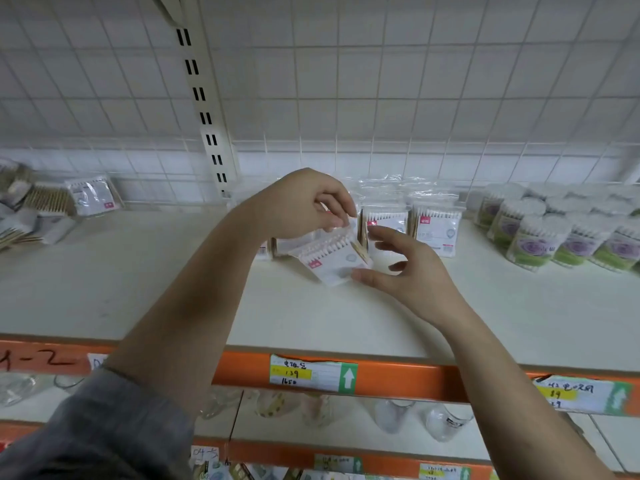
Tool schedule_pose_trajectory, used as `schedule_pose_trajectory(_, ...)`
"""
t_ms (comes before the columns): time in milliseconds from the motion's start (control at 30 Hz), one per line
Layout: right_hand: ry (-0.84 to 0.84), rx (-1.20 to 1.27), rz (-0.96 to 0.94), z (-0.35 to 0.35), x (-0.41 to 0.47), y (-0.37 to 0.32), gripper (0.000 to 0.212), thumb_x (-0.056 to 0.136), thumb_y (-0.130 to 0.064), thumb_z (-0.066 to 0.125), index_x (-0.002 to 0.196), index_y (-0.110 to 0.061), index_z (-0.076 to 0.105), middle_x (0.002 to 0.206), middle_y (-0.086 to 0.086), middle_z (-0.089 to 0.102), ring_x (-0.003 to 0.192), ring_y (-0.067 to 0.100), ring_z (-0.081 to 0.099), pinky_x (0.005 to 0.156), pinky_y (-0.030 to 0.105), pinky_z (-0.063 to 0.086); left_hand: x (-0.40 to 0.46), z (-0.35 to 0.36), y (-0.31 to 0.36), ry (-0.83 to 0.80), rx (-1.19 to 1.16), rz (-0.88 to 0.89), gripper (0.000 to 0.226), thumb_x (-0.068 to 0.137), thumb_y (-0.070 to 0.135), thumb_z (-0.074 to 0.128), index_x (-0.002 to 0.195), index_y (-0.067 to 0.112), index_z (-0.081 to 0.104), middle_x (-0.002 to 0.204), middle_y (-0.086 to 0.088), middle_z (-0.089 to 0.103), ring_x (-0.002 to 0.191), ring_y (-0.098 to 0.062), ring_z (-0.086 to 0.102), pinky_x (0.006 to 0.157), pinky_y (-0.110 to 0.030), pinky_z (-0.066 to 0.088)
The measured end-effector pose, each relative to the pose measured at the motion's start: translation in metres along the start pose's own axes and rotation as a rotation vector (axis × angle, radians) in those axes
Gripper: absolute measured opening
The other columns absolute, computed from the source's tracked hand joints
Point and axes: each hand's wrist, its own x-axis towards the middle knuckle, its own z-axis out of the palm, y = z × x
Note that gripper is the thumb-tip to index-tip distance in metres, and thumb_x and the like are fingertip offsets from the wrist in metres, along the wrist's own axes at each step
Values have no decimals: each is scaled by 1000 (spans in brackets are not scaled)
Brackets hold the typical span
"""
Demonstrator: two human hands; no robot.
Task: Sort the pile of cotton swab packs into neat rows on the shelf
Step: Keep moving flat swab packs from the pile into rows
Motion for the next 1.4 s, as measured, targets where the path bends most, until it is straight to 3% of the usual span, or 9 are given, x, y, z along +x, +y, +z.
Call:
schedule_pose_trajectory(167,-125,101,-13,-1,3,-1,12,77,-15,76,83,-22,70,75,-12,71,70,1,63,65,18,45,0,7,4,-57,8,62,24,83,1,63,87,24,69,79,9,70,81,-14,67,76,-23,52)
schedule_pose_trajectory(267,-105,100,12,1,3,6,38,77,-13,76,54,-16,46,52,-8,46,51,7,38,53,19,29,0,12,-13,138,4,20,15,87,13,63,88,26,68,87,0,69,79,-16,65,71,-27,52)
schedule_pose_trajectory(400,-10,176,137,-5,15,12,37,78,-18,76,59,-3,48,65,11,53,61,14,45,58,25,30,-12,17,-51,434,64,-130,11,90,15,57,94,21,66,91,7,66,80,-7,61,59,-6,41)
schedule_pose_trajectory(467,35,167,178,-6,26,16,39,78,-18,76,62,4,48,63,11,49,63,17,42,62,26,31,-22,22,-71,537,118,-225,14,91,16,56,100,17,66,96,5,66,83,-9,59,61,-11,39)
schedule_pose_trajectory(567,78,87,185,-5,46,17,41,79,-18,74,52,-9,45,54,5,47,62,19,46,64,37,45,-36,31,-92,626,195,-282,17,90,13,56,103,11,66,104,-3,68,90,-18,61,78,-22,41)
schedule_pose_trajectory(733,67,-73,166,8,70,10,40,78,-16,74,53,-12,43,57,7,46,59,20,47,57,30,38,-48,38,-104,604,244,-291,20,92,15,54,108,10,65,109,-5,66,101,-18,60,83,-23,39)
schedule_pose_trajectory(900,107,-191,187,25,73,16,24,79,-16,73,79,7,64,67,9,57,62,17,50,49,15,33,-49,43,-111,555,264,-368,25,93,16,50,113,11,64,115,-5,63,107,-20,58,86,-25,39)
schedule_pose_trajectory(1200,143,-320,145,25,71,20,18,80,-26,70,79,-12,58,83,7,67,82,26,62,67,32,49,-54,54,-103,609,282,-485,23,93,18,50,112,13,63,116,-5,63,106,-23,58,89,-30,41)
schedule_pose_trajectory(1400,89,-271,163,18,55,18,17,78,-22,72,80,-13,57,80,4,63,79,23,60,63,27,40,-70,60,-89,651,287,-539,24,93,19,50,113,12,63,115,-7,63,105,-23,57,86,-28,40)
